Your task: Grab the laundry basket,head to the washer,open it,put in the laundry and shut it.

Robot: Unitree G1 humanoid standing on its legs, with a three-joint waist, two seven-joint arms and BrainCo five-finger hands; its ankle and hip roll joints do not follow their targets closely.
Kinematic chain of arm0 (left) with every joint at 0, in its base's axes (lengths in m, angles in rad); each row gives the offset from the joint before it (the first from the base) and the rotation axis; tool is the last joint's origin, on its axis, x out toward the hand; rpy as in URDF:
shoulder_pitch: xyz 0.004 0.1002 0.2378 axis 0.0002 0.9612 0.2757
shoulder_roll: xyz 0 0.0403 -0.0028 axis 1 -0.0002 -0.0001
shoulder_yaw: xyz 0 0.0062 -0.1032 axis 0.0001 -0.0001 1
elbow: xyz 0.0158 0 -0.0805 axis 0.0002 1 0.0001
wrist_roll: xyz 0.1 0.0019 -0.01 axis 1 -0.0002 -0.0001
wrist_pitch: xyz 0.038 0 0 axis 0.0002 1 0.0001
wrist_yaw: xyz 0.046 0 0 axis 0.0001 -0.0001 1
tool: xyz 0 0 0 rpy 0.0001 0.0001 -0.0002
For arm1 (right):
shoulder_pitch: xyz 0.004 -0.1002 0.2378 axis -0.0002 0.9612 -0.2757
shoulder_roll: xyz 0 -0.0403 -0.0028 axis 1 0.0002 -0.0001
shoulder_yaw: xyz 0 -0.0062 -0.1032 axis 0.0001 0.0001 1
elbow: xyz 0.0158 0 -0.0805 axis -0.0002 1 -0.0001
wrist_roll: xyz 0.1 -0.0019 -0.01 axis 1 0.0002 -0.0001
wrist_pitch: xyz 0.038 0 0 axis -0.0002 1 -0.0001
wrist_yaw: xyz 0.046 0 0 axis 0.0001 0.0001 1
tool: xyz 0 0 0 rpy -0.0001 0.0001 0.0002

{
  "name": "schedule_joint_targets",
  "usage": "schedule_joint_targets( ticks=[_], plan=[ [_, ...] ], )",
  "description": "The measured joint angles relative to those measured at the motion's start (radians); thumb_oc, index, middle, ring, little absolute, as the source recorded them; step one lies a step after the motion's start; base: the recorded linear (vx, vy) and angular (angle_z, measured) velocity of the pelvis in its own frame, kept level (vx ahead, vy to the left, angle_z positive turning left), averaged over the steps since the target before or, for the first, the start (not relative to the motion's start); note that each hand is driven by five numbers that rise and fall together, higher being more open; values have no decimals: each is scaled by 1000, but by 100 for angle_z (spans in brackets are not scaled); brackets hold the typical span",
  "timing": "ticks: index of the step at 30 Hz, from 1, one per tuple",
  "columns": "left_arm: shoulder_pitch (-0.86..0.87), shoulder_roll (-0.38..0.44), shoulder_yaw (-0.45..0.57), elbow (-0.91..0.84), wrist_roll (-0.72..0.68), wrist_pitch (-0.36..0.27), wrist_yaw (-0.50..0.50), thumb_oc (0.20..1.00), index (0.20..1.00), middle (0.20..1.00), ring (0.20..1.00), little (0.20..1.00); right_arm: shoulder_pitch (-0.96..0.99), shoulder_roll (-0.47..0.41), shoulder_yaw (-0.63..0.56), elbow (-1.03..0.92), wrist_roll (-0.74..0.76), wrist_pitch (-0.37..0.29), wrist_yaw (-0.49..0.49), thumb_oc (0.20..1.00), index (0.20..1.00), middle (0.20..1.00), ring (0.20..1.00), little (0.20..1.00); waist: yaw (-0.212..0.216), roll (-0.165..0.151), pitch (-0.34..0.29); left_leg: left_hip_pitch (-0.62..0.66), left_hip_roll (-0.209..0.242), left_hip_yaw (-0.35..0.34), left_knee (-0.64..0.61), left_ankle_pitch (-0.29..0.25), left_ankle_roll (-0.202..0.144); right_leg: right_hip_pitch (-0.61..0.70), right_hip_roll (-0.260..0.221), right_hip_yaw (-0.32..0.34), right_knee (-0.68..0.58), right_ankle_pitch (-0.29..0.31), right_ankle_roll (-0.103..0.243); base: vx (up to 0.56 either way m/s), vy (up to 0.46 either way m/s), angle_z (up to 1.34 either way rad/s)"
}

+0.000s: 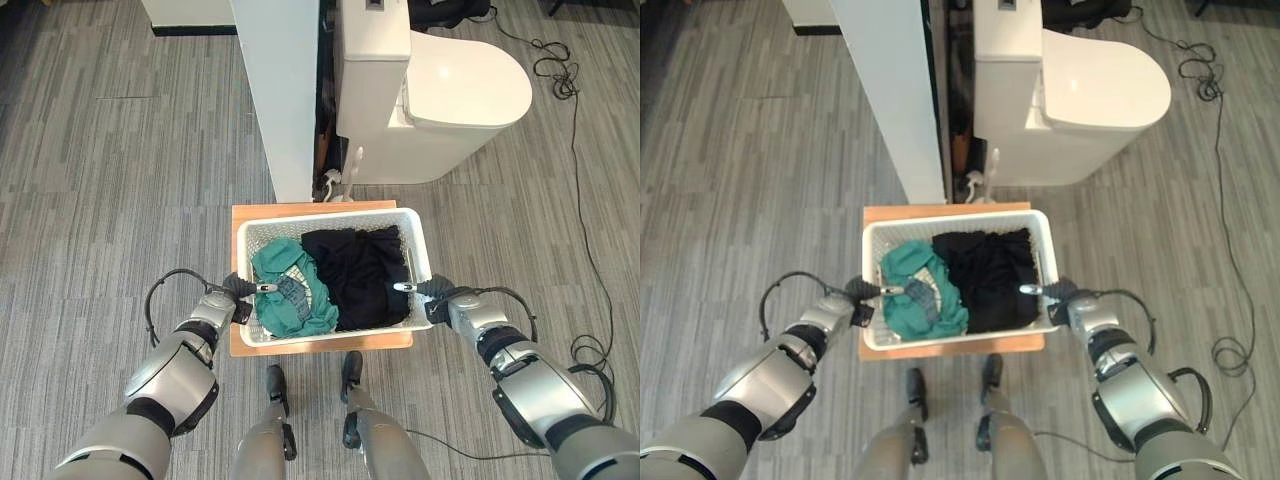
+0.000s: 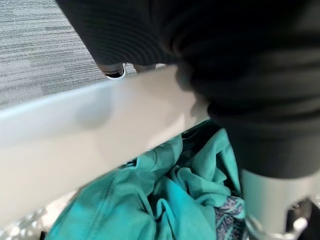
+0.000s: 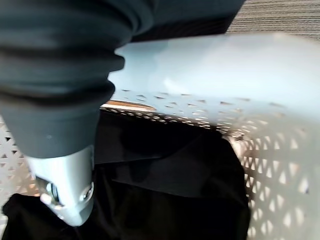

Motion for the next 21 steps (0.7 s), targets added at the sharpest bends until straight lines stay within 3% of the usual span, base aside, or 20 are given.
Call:
schedule_joint_targets(
  ticks=[21],
  plan=[
    [0, -6, 28, -18, -4, 0, 15, 1000, 1000, 1000, 1000, 1000, 75, -19, -72, -175, -62, -2, -45, 1000, 1000, 1000, 1000, 1000, -2, -6, 5, 1, -1, -1, -8, 3, 1, -2, 0, 1, 0, 0, 2, 0, 0, 0]
  ],
)
